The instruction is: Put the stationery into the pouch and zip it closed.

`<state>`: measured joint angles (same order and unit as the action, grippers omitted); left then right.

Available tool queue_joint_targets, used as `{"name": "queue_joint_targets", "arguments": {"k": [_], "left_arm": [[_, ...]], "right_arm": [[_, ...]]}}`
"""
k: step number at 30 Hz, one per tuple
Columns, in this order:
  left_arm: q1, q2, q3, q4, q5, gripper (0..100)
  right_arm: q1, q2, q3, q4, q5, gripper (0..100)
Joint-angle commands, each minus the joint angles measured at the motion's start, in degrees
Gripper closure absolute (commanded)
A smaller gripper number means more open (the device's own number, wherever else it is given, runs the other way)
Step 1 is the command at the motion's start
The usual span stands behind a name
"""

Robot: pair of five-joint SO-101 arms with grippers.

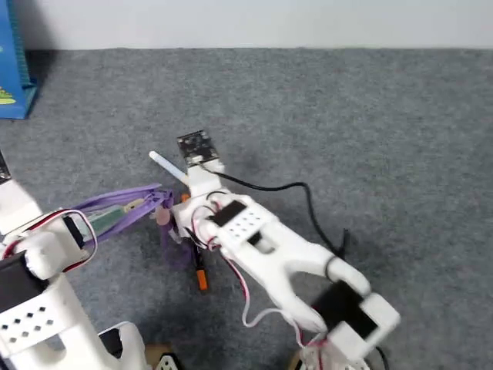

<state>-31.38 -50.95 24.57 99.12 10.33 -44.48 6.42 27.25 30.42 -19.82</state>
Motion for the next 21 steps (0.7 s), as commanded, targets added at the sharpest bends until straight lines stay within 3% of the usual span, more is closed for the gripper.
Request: {"name": "queue_joint_targets", "arguments": {"k": [1,5,11,21], "left_arm": [[-0.53,0.18,-2.15,0.88,0.44,99],[-0.44,0.18,-2.15,0.88,0.44,99],[-0.35,0.18,-2.15,0.88,0.44,99],[-0.26,0.18,-0.75,1.14,0.44,99]], "right_arm": [[-0.84,5.32,-7.65,0.48,-0.53,80.5],[-0.84,10.51,-11.52,0.48,-0.35,82.0],[0.04,14.29,-13.98,0.57,-0.18,99.5],[2.59,7.16,-13.63,14.20,3.34,99.1]]}}
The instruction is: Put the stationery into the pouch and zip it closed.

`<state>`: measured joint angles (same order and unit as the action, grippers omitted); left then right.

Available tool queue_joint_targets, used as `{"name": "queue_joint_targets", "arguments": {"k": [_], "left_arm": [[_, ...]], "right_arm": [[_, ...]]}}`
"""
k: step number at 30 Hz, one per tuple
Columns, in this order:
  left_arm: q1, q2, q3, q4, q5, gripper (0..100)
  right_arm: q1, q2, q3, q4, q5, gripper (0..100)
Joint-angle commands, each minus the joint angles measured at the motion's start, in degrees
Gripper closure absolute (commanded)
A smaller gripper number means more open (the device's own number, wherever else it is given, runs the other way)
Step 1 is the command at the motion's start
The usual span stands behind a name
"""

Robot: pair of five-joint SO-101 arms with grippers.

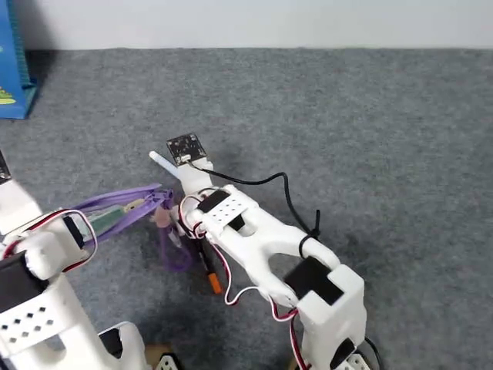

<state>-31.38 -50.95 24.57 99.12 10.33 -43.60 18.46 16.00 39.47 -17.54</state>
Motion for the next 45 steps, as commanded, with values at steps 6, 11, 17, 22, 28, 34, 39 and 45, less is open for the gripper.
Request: {"name": "queue_joint_targets", "arguments": {"k": [6,11,17,22,28,34,39,45], "left_arm": [[-0.26,0.18,-0.66,1.14,0.44,99],[-0.26,0.18,-0.66,1.14,0.44,99],[-0.26,0.18,-0.66,1.14,0.44,99],[-0.26,0.18,-0.66,1.14,0.44,99],[-0.26,0.18,-0.57,1.23,0.44,99],[-0.26,0.18,-0.57,1.23,0.44,99],[-0.26,0.18,-0.57,1.23,0.44,99],[-0.26,0.18,-0.57,1.23,0.44,99]], "right_arm": [[3.74,-13.93,-2.29,17.19,1.14,99.1],[4.35,-22.99,-2.29,26.24,1.14,99.1],[4.26,-34.33,-2.29,32.75,1.14,99.1],[4.26,-41.89,-2.29,34.86,1.14,99.1],[1.89,-52.00,-2.29,37.76,0.88,99.1],[-3.56,-63.43,-2.29,35.21,0.70,99.1],[-8.13,-68.88,-2.29,30.11,1.14,99.1],[-13.05,-70.37,-2.37,20.79,1.14,99.1]]}}
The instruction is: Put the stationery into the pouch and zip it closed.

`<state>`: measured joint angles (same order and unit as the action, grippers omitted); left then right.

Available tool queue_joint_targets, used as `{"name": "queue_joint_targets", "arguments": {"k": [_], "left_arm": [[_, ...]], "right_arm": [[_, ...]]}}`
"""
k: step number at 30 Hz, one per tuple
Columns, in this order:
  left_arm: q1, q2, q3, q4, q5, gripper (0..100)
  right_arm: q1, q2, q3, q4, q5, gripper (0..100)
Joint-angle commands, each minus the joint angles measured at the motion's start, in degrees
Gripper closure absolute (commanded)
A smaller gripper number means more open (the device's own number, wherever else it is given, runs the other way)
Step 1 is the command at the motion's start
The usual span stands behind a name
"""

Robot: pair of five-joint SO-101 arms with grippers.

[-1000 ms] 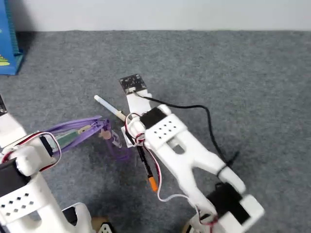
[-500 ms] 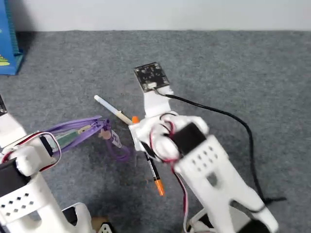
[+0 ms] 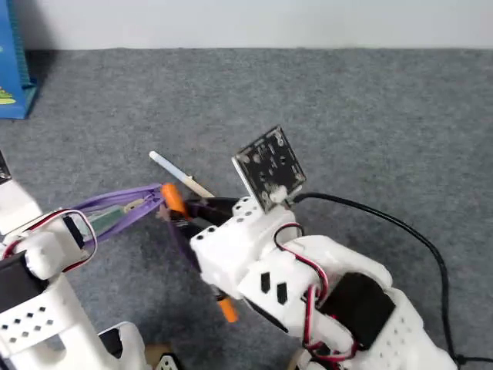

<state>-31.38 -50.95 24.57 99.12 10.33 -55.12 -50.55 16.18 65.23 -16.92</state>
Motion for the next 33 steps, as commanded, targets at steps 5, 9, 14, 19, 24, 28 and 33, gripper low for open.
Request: {"name": "queue_joint_targets", "arguments": {"k": [5,9,14,19,24,28,33], "left_arm": [[-0.35,0.18,-0.57,1.23,0.44,99],[-0.35,0.18,-0.57,1.23,0.44,99],[-0.53,0.18,-0.57,1.23,0.44,99],[-0.53,0.18,-0.57,1.23,0.44,99],[-0.53,0.18,-0.57,1.23,0.44,99],[-0.53,0.18,-0.57,1.23,0.44,99],[-0.35,0.18,-0.57,1.23,0.44,99]], "right_arm": [[-1.54,-1.36,-2.55,-16.22,0.53,99.1],[-1.36,-2.07,-2.55,-23.60,0.44,99.1],[-1.27,-6.99,2.73,-36.26,0.35,99.1],[2.95,-13.93,16.18,-55.43,0.53,99.1],[6.20,-17.10,25.05,-68.79,0.62,99.1],[6.02,-16.92,27.78,-74.15,0.53,99.1],[6.02,-13.93,31.21,-80.92,0.26,99.1]]}}
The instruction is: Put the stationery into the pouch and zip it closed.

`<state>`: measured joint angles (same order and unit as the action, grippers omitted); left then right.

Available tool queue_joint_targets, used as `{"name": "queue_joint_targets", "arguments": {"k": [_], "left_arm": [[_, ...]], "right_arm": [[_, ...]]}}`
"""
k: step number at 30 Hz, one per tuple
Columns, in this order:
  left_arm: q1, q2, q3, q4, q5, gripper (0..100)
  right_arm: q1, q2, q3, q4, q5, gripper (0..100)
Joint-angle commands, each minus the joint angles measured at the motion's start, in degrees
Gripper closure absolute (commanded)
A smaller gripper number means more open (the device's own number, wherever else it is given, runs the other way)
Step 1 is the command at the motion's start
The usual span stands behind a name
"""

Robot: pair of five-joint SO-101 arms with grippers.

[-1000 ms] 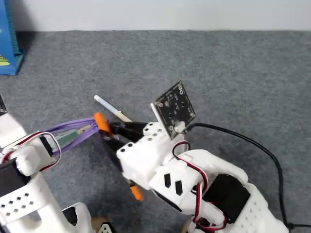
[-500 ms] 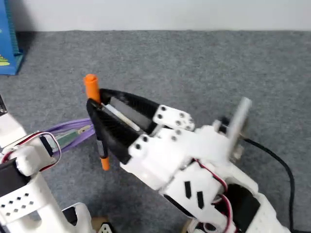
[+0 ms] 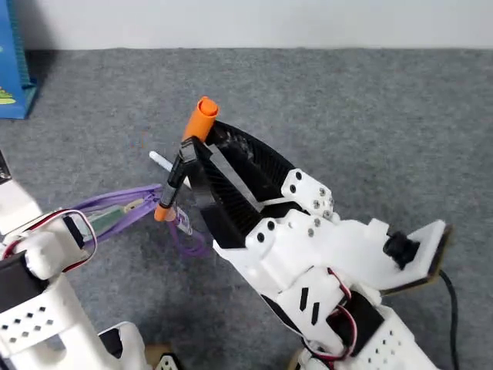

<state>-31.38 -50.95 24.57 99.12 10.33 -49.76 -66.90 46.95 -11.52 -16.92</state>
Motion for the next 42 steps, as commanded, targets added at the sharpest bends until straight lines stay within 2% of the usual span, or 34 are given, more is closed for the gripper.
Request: {"name": "queue_joint_targets", "arguments": {"k": [1,11,16,21,26,31,35,42], "left_arm": [[-0.35,0.18,-0.57,1.23,0.44,99],[-0.26,0.18,0.13,1.23,0.44,99],[-0.26,0.18,1.19,0.97,0.44,99],[-0.26,0.18,0.92,0.97,0.44,99],[-0.26,0.18,0.92,0.97,0.44,99],[-0.26,0.18,0.92,0.97,0.44,99],[-0.26,0.18,0.92,0.97,0.44,99],[-0.26,0.18,0.92,1.14,0.44,99]], "right_arm": [[0.66,3.74,0.97,-5.58,0.26,99.1],[-4.88,16.31,4.57,-14.90,0.53,99.1],[-5.23,20.35,9.85,-23.87,0.62,99.1],[-5.14,23.25,10.37,-26.42,0.62,99.1],[-5.14,26.24,10.29,-27.30,4.22,99.1],[-5.32,28.79,9.93,-36.09,8.09,99.1],[-7.16,32.84,9.05,-36.00,11.78,99.1],[-7.08,38.02,12.40,-35.74,12.48,98.3]]}}
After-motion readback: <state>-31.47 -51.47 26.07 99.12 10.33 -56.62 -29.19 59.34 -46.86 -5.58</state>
